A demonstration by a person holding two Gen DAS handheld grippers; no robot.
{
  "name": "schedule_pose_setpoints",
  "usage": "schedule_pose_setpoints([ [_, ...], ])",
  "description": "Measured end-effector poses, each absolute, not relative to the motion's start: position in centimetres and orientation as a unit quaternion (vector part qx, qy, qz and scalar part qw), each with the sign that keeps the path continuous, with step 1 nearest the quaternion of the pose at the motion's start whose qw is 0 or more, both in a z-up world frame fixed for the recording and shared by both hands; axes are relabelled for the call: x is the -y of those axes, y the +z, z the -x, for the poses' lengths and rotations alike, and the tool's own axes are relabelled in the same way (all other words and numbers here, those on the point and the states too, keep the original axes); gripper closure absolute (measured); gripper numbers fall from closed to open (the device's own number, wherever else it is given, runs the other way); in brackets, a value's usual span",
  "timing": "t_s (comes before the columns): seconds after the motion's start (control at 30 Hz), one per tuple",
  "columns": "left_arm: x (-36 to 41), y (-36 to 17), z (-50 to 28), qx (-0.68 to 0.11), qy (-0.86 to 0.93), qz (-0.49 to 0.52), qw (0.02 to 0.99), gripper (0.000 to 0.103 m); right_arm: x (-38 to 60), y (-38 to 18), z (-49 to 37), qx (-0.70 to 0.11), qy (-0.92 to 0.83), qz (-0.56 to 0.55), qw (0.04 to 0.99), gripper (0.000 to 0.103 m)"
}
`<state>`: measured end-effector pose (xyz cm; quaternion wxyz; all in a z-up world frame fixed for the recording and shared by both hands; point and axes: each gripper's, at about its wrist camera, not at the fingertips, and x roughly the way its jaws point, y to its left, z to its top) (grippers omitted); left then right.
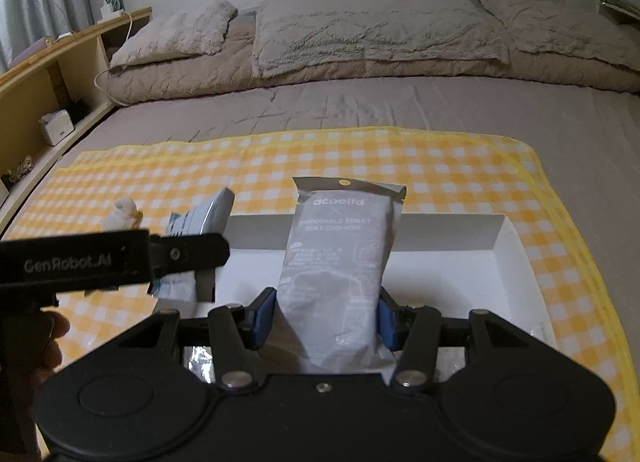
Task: Organize soft objects
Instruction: 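Carry the white packet and grey cushion pack over the white box with both tools, then release the white packet and grey cushion pack into the box with both tools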
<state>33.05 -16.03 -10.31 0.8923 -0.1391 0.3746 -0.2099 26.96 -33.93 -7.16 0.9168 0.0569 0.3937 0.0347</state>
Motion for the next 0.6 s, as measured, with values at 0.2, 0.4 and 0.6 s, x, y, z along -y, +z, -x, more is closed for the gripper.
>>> schedule_pose_setpoints([
  [0.2,16.0,-10.5,-33.7,-0.38,-0.199,0.135,0.893,0.011,33.5,-7.9,-27.8,-0.402,0.041,-0.052,0.913,0.051],
  [0.4,15.9,-10.3,-33.7,-0.388,-0.193,0.12,0.893,0.009,33.5,-8.7,-28.5,-0.412,0.034,-0.044,0.91,0.051],
  [0.6,15.8,-10.7,-33.7,-0.407,-0.183,0.098,0.889,0.005,33.8,-9.8,-29.2,-0.42,0.034,-0.05,0.906,0.047],
])
